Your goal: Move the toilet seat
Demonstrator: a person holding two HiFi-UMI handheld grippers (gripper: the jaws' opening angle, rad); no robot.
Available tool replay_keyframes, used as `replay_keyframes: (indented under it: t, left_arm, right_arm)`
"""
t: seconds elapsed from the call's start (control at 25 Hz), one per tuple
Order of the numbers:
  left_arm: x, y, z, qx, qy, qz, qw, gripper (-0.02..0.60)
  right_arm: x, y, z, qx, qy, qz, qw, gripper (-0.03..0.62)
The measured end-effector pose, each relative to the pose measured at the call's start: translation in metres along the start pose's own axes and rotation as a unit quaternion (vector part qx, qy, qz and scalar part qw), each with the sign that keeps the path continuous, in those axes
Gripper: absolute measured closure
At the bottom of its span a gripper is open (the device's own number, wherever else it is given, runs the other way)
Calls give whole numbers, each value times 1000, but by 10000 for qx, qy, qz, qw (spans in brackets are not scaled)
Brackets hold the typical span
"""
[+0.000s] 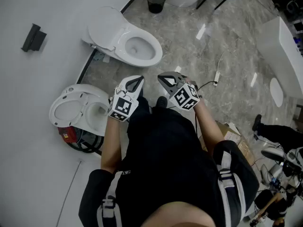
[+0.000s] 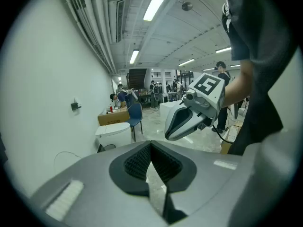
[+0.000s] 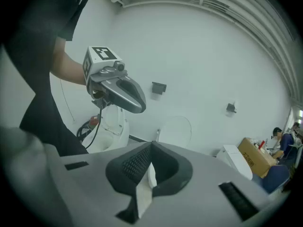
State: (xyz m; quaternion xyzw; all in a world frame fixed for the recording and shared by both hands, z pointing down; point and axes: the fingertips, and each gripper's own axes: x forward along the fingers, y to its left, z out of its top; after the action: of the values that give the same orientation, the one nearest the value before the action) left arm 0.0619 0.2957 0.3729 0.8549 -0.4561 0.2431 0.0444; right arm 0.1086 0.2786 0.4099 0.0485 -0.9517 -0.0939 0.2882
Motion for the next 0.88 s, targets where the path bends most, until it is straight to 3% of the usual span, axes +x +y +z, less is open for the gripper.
replay_keyframes:
  t: [0.64,0.88]
  left_arm:
    - [11,-10,6,-40,-92,-115,9999,580]
    - [19,-14,11,26,-63,-129,9999,545]
  right_arm:
    - [-7,-10,-12,1,-7,-180,9998,591]
    - [-10,-15,-19,56,-2,-189,9998,562]
